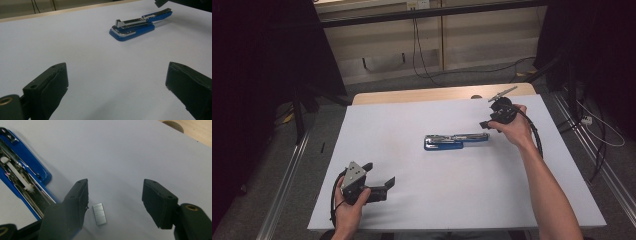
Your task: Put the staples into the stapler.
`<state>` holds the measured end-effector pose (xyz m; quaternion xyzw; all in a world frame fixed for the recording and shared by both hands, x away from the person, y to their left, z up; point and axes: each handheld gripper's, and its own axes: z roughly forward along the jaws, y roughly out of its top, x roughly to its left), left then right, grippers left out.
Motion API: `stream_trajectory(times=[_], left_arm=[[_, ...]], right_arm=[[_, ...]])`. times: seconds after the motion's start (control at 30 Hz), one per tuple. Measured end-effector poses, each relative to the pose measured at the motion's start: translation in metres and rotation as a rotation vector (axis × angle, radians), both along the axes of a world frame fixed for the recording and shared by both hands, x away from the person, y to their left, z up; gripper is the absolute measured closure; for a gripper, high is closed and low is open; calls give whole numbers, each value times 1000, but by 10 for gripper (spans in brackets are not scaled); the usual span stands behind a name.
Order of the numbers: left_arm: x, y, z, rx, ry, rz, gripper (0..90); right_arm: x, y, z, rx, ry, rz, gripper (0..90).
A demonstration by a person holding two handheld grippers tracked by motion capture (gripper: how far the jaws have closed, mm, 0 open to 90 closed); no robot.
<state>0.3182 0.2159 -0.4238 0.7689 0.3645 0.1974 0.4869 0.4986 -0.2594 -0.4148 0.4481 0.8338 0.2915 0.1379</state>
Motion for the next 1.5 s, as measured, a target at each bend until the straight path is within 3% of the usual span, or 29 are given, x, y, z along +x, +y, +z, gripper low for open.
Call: stream_trajectory(times=[0.23, 0.43, 0.73, 1.13, 1.5], left_arm=[[1, -3, -1, 12, 4, -4, 45], [2, -6, -2, 20, 10, -12, 42], [2, -6, -2, 21, 10, -13, 42], [2, -6, -3, 17, 11, -16, 42], [2, -6, -3, 20, 10, -20, 42]], right_arm=[[-1, -1, -4, -27, 25, 54, 502], [-1, -3, -8, -6, 82, 75, 594], [-2, -1, -11, -4, 112, 118, 671], [-2, -2, -11, -18, 115, 113, 667], [-3, -6, -16, -29, 150, 123, 684]])
